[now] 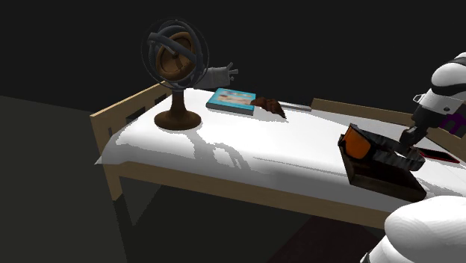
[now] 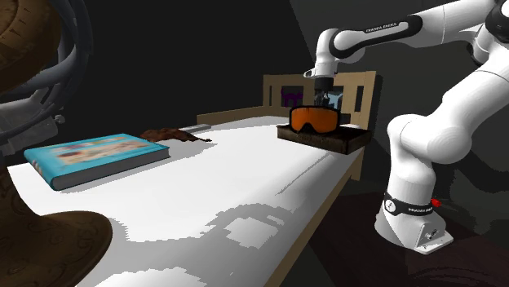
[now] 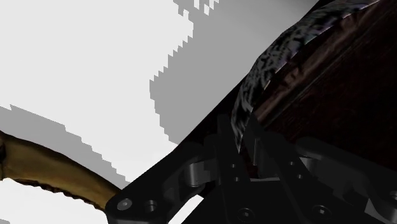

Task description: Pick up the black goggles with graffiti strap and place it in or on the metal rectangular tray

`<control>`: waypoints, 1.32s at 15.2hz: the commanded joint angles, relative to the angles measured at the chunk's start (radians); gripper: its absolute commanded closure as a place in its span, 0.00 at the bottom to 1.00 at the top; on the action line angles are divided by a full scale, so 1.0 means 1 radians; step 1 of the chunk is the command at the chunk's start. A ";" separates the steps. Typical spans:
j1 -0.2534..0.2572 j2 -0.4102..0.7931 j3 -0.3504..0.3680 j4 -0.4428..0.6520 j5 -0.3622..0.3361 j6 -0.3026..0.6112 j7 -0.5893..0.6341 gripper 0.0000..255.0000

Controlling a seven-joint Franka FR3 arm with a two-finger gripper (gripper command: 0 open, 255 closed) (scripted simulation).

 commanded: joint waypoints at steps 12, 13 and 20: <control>0.010 0.007 0.028 0.100 0.025 -0.094 -0.008 0.00; 0.013 0.011 0.034 0.128 0.032 -0.118 -0.011 0.00; 0.013 0.011 0.035 0.128 0.032 -0.118 -0.011 0.00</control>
